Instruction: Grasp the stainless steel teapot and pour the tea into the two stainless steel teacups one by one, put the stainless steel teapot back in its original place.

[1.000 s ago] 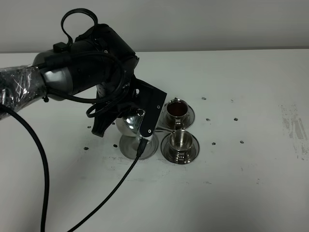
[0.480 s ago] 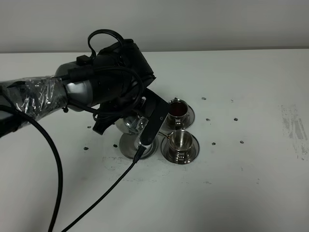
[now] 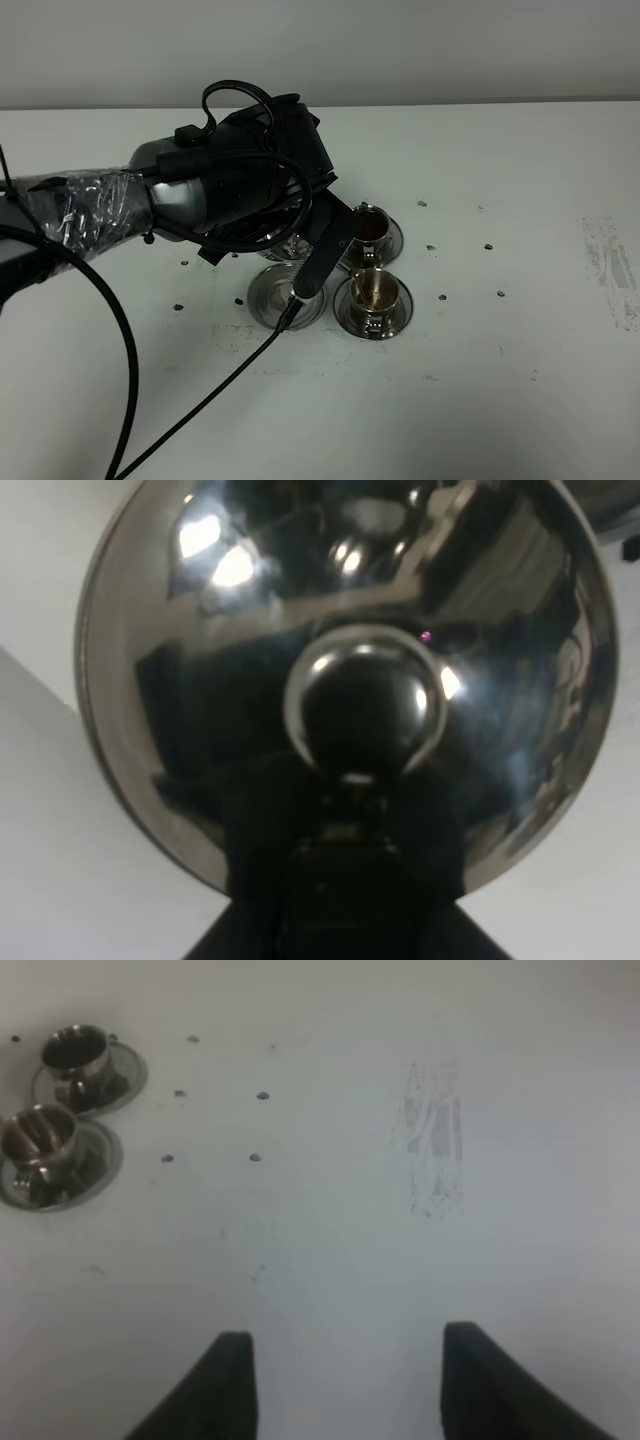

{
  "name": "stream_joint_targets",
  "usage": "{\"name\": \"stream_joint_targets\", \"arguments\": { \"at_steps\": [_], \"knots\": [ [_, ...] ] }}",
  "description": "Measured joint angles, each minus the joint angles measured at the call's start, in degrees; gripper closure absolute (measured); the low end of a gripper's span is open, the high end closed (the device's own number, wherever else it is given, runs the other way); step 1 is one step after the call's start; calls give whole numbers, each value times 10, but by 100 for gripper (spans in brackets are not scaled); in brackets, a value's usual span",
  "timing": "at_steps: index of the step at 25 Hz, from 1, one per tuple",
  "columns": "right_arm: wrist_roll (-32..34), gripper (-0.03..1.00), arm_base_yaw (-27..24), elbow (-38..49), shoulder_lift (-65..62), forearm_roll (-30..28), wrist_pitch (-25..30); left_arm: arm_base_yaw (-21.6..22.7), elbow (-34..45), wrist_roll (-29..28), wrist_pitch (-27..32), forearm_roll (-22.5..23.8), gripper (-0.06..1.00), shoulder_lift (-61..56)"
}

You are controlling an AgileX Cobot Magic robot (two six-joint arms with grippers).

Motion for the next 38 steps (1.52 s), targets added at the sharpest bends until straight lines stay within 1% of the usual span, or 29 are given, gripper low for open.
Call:
{"name": "stream_joint_targets", "arguments": {
  "at_steps": [6, 12, 16, 21, 26, 31, 38],
  "knots": [
    [0, 53, 0, 0, 0, 0, 0, -3, 0, -12, -3, 23, 74, 0],
    [0, 53, 0, 0, 0, 0, 0, -17, 0, -15, -12, 44, 74, 0],
    [0, 53, 0, 0, 0, 0, 0, -22, 0, -15, -13, 49, 74, 2],
    [0, 53, 0, 0, 0, 0, 0, -30, 0, -31, -16, 74, 74, 13],
    [0, 53, 0, 0, 0, 0, 0, -37, 0, -38, -17, 89, 74, 19],
    [0, 53, 0, 0, 0, 0, 0, -39, 0, -39, -19, 93, 74, 26],
    [0, 53, 0, 0, 0, 0, 0, -44, 0, -40, -24, 116, 74, 29]
  ]
}}
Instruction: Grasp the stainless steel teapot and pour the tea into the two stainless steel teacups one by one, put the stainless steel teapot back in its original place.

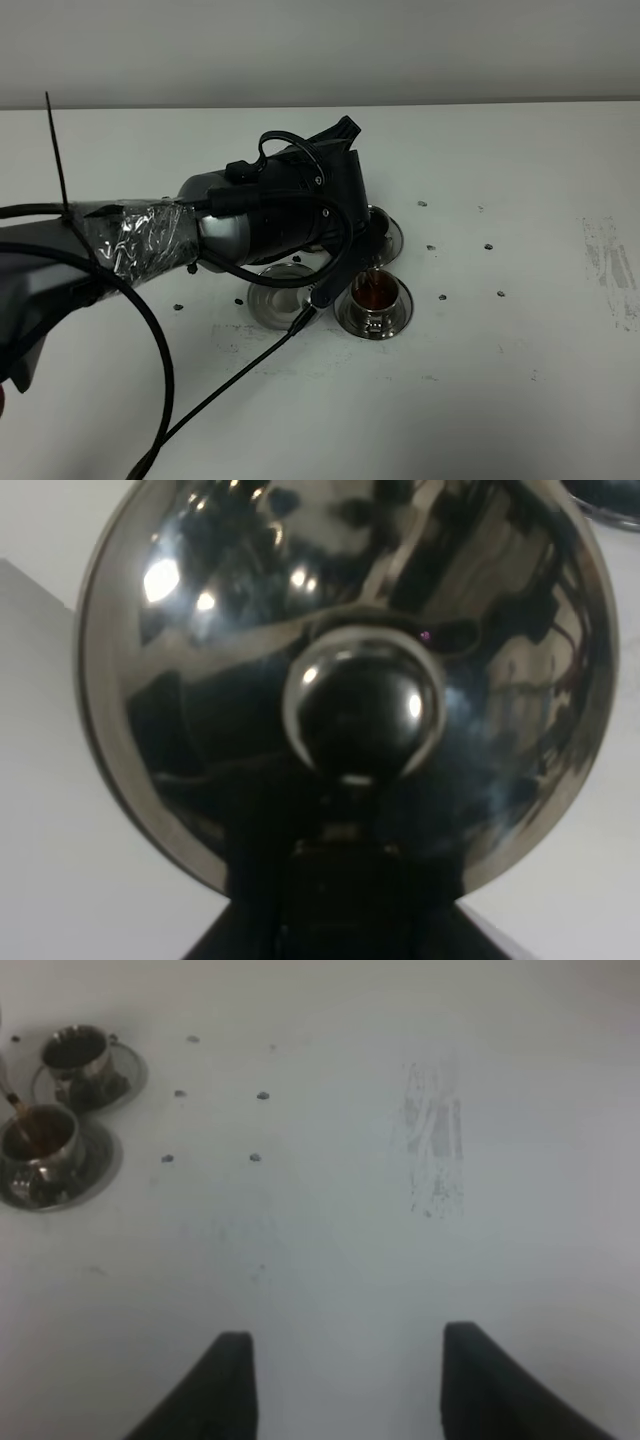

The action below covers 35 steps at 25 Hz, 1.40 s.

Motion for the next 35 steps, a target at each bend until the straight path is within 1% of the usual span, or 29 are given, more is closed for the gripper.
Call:
{"name": "stream_joint_targets", "arguments": {
  "at_steps": [16, 27, 31, 35],
  "knots": [
    [0, 53, 0, 0, 0, 0, 0, -11, 0, -1, -2, 29, 74, 0],
    [0, 53, 0, 0, 0, 0, 0, -12, 0, -2, -1, 35, 74, 0],
    [0, 53, 0, 0, 0, 0, 0, -12, 0, -2, -1, 46, 74, 0],
    [0, 53, 0, 0, 0, 0, 0, -12, 0, -2, -1, 48, 74, 0]
  ]
}}
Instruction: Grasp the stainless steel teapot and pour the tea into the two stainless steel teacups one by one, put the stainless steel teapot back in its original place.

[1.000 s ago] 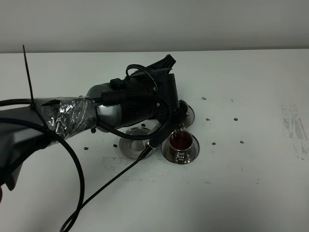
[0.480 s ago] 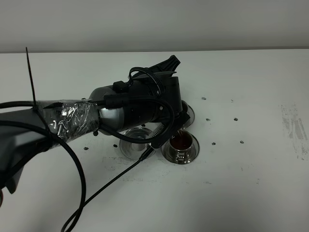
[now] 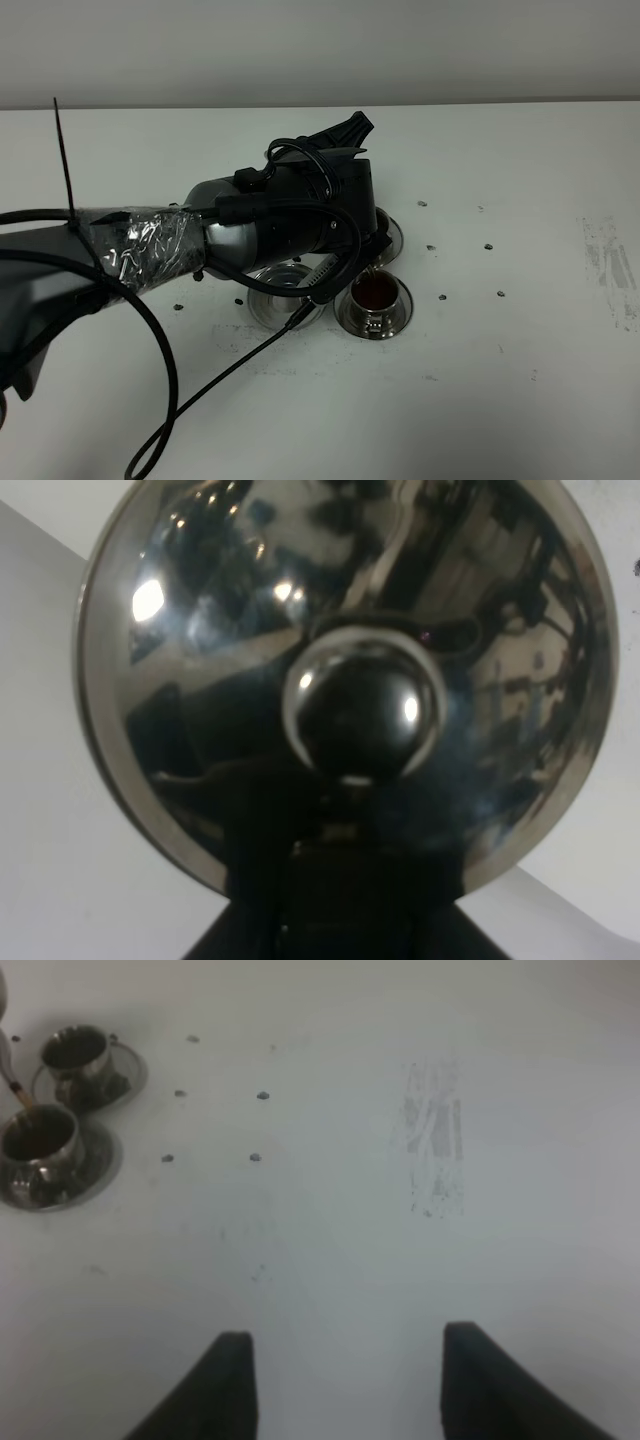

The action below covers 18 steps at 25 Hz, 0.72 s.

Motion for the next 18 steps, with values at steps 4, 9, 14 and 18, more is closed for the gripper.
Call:
{"name": "stream_joint_targets", "arguments": {
  "at_steps": [4, 9, 14, 18],
  "knots": [
    [0, 53, 0, 0, 0, 0, 0, 0, 0, 0, 0, 0, 74, 0],
    [0, 53, 0, 0, 0, 0, 0, -3, 0, 0, 0, -2, 74, 0],
    [0, 53, 0, 0, 0, 0, 0, -3, 0, 1, 0, -43, 74, 0],
    [0, 53, 0, 0, 0, 0, 0, 4, 0, 2, 6, -69, 74, -5]
  ]
}}
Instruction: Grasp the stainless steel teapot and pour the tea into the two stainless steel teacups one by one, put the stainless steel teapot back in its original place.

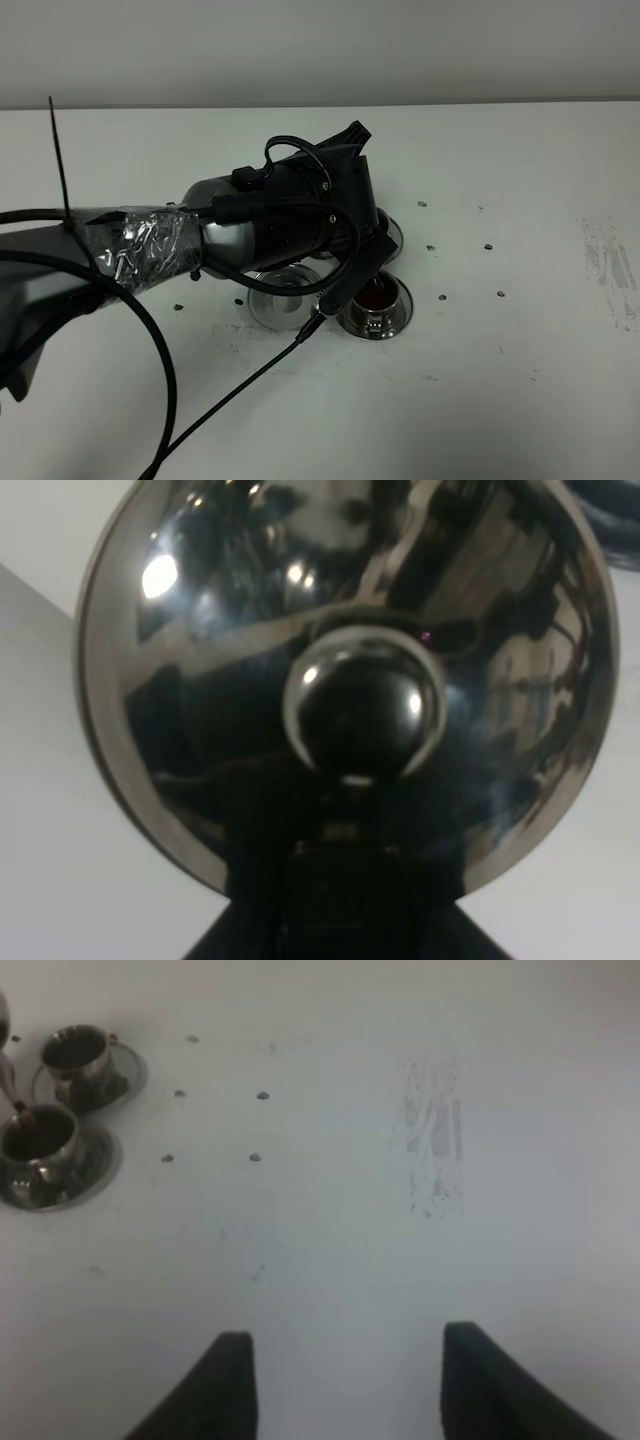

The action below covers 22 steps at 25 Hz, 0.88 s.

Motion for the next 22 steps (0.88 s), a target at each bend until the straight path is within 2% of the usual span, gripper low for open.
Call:
{"name": "stream_joint_targets", "arguments": {
  "at_steps": [6, 11, 16, 22],
  "knots": [
    [0, 53, 0, 0, 0, 0, 0, 28, 0, -1, 8, -53, 74, -7],
    [0, 53, 0, 0, 0, 0, 0, 43, 0, -1, -5, -117, 74, -34],
    [0, 53, 0, 0, 0, 0, 0, 49, 0, -1, -15, -216, 74, -87],
    [0, 53, 0, 0, 0, 0, 0, 34, 2, -1, -11, -362, 74, -132]
  ]
}}
